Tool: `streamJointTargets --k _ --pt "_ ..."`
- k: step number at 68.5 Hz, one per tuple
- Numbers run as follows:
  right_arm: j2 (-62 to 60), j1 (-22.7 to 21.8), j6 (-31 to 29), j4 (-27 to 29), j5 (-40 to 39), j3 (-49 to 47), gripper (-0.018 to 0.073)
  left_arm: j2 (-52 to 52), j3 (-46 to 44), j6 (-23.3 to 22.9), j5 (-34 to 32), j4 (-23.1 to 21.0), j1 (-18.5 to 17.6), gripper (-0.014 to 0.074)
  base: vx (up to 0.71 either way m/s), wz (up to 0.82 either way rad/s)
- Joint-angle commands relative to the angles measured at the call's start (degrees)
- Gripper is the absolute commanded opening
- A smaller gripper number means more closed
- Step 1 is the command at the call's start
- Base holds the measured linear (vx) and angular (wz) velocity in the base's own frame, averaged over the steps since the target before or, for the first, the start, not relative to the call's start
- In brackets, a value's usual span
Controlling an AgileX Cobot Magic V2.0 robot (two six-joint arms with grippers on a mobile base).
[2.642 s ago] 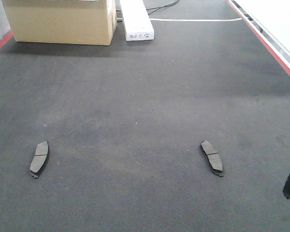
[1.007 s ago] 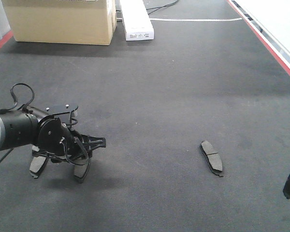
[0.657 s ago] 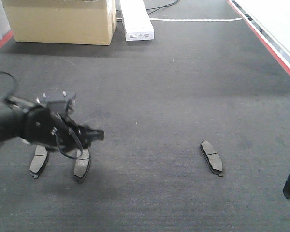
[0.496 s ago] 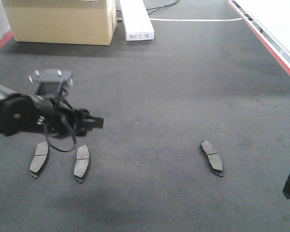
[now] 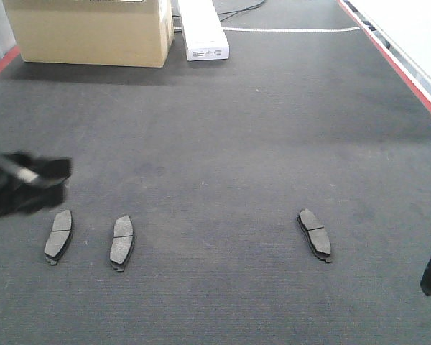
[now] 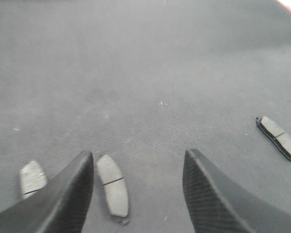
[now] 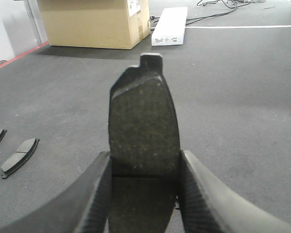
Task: Move and align brake pads A on conveyor
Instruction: 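Open the left gripper and lift it away from the placed pad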
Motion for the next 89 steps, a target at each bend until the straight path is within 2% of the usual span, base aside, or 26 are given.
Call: streamJointTargets --k 1,23,36,89 --pt "0.29 -0.22 -0.24 -0.84 -5.59 -1.82 -0.0004 -6.45 3.63 0.15 -5.34 1.76 -0.39 0.0407 0.0 0.0" --pt "0.29 -0.22 -0.24 -0.84 -5.59 -1.82 -0.0004 -28.61 20.43 0.57 -7.42 2.05 -0.34 0.0407 0.0 0.0" --pt "0.29 -0.22 -0.24 -0.84 -5.59 -1.82 -0.0004 -37.94 25.26 0.57 -7.1 1.84 -0.34 0.0407 0.0 0.0" --pt "1.07 -0.22 -0.18 -0.71 -6.08 -2.05 -0.0004 -39.83 25.65 0.57 -6.84 1.8 -0.34 0.0407 0.0 0.0"
